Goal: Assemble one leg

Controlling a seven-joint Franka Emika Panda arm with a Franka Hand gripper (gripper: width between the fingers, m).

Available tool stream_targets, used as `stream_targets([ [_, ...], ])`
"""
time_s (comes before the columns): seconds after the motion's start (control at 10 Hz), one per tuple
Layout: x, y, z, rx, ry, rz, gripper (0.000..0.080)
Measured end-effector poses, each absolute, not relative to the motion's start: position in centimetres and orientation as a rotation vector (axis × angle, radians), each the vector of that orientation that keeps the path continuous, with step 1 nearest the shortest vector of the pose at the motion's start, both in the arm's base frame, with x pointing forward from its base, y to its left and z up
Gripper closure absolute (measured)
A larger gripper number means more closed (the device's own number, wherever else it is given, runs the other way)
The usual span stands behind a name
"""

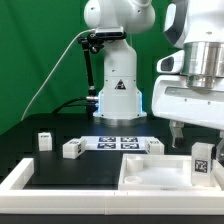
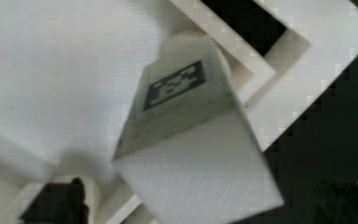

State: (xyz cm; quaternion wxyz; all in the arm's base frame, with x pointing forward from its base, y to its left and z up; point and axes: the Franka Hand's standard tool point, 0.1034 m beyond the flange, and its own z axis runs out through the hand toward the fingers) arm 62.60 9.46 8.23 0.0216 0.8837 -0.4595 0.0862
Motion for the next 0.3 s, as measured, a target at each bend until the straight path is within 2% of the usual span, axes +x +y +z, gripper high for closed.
stream_targets([
  [0.3, 62.6, 9.45, 8.23, 2.739, -1.424, 0.267, 0.0151],
])
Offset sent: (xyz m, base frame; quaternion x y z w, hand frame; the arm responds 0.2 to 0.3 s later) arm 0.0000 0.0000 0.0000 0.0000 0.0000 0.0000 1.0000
